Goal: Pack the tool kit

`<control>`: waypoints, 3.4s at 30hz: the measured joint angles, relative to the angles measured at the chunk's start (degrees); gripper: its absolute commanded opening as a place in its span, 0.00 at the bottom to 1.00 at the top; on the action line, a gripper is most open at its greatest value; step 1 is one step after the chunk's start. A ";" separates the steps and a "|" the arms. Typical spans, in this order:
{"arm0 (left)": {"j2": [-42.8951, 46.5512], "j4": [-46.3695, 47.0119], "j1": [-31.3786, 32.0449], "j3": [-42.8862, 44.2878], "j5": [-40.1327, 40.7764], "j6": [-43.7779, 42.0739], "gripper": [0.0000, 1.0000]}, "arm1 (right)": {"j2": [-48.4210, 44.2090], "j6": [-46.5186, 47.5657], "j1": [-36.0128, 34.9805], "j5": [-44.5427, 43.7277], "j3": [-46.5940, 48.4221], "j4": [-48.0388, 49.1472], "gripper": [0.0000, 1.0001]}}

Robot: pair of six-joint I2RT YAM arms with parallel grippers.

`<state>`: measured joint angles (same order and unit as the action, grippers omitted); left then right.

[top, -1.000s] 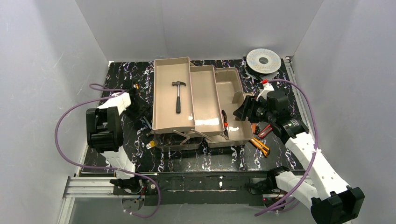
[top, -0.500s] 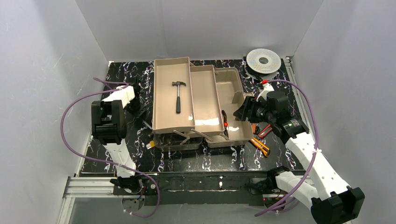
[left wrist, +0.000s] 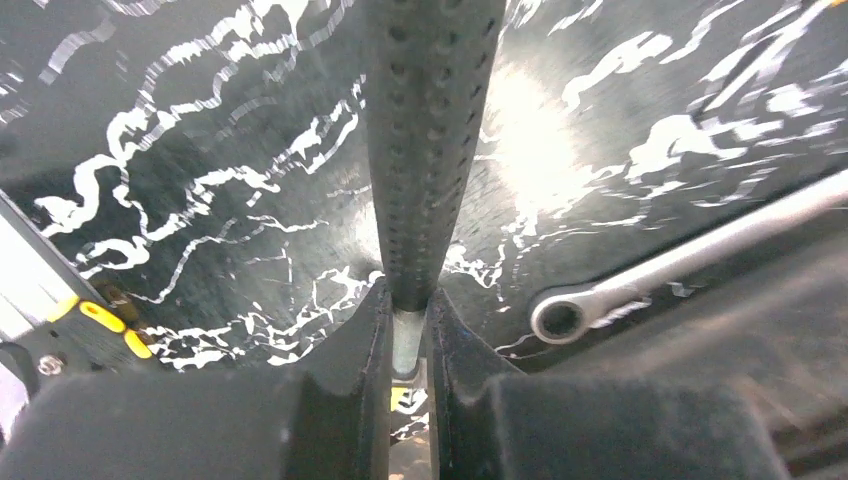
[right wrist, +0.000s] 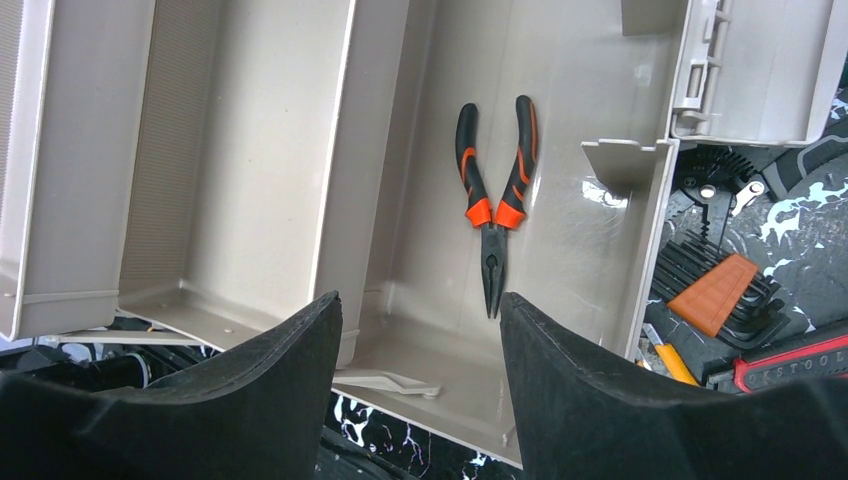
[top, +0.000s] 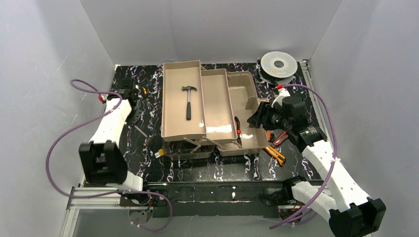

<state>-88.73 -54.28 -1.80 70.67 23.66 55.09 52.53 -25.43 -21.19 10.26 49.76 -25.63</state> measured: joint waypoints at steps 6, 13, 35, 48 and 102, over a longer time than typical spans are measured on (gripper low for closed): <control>16.85 -3.10 0.00 4.02 8.20 -2.38 0.00 | 0.00 0.04 0.00 1.11 0.00 0.04 0.68; 30.91 -1.84 -0.22 5.75 11.04 -9.11 0.00 | 0.00 0.22 0.00 3.52 0.09 0.04 0.68; 36.59 28.33 0.00 8.59 -39.04 -16.46 0.00 | 0.17 2.10 -2.32 21.24 6.40 5.77 0.71; 25.40 32.96 23.08 10.75 -50.01 -10.51 0.00 | 7.61 10.97 -15.39 18.97 20.17 9.27 0.73; 34.01 15.76 39.58 13.62 8.22 -32.83 0.98 | 15.61 5.05 1.20 -5.46 22.69 -5.57 0.01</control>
<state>-54.72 -38.52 37.78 84.29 31.88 22.26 68.14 -20.38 -19.99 4.80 72.44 -31.20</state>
